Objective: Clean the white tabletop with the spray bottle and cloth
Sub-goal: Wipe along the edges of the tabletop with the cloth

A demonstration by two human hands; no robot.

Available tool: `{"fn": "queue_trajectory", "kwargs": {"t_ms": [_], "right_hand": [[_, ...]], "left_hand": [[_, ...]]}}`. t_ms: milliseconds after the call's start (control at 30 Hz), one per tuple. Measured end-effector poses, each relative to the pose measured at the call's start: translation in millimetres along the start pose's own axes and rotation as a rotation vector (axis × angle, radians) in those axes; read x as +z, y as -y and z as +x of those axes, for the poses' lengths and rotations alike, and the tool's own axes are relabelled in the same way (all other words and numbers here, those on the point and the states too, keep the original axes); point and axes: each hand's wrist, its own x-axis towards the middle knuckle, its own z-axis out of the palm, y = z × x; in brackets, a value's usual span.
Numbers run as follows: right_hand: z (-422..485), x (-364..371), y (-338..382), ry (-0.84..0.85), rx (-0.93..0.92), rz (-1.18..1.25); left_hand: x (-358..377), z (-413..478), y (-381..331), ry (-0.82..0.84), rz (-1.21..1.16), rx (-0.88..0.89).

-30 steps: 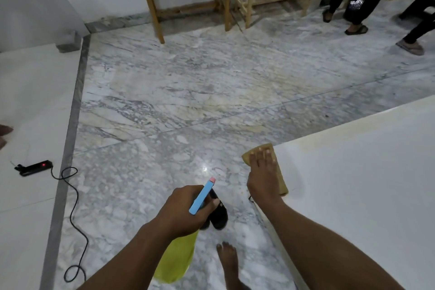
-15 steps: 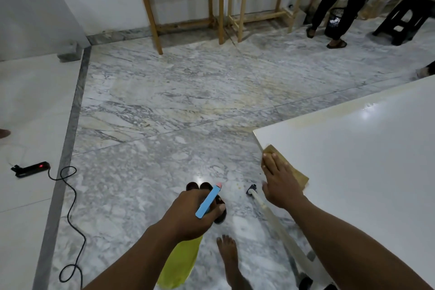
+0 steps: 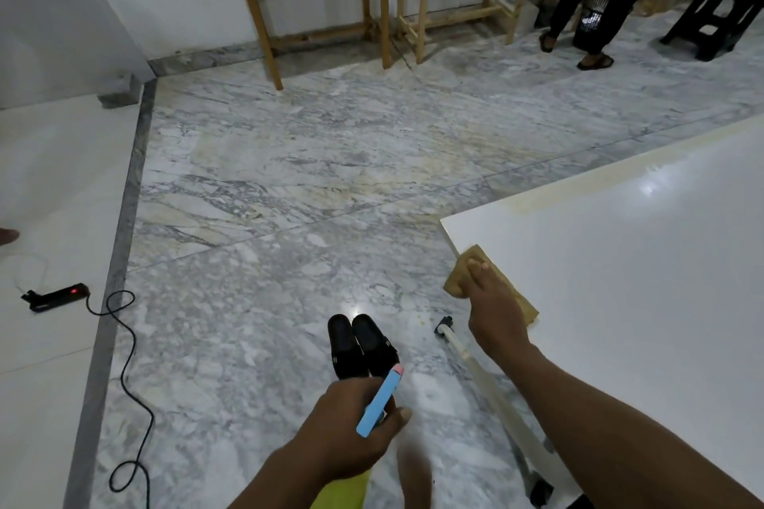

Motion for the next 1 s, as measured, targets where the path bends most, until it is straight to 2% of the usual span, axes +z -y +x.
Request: {"fn": "queue_trajectory", "kwargs": {"t_ms": [67,133,200,233,300,367,433,567,800,1000], "right_hand": [[14.7,-20.7,10.1,-0.15,0.133,0.368],[42.2,-44.2,17.7,-0.273,0.142,0.418],[79.3,-44.8,15.3,-0.3,0.126,0.348],[95.5,-38.2,14.6,-0.246,0.125,0.283],[116.7,-15.7,13.3,-0.025,0.136,0.13],[123.0,4.5,10.5,0.142,0.078,-0.115],[125.3,14.3,4.2,0.13,-0.018,-0.284],[144.9,23.3,-6.2,0.13,-0.087,-0.412],[135.9,32.6,-6.0,0.203,-0.16,-0.461],[113.0,28.1,-11.1,0.267,-0.2,-0.478]], "left_hand": [[-4.7,10.6,-4.7,-0.023,-0.004,0.008],[-10.5,22.3,-11.0,-0.042,-0.026,0.01],[-16.0,37.0,-14.0,-0.052,-0.035,0.015],[-18.7,43.6,-14.1,-0.057,-0.037,0.015],[-22.6,53.8,-12.2,-0.072,-0.048,0.001],[-24.3,59.9,-7.9,-0.08,-0.061,-0.022],[-26.3,64.8,-2.6,-0.09,-0.083,-0.05],[-27.5,73.1,14.1,-0.113,-0.099,-0.095],[-18.3,81.7,23.8,-0.122,-0.075,-0.13],[-6.8,84.8,5.6,-0.106,-0.023,-0.082]]}}
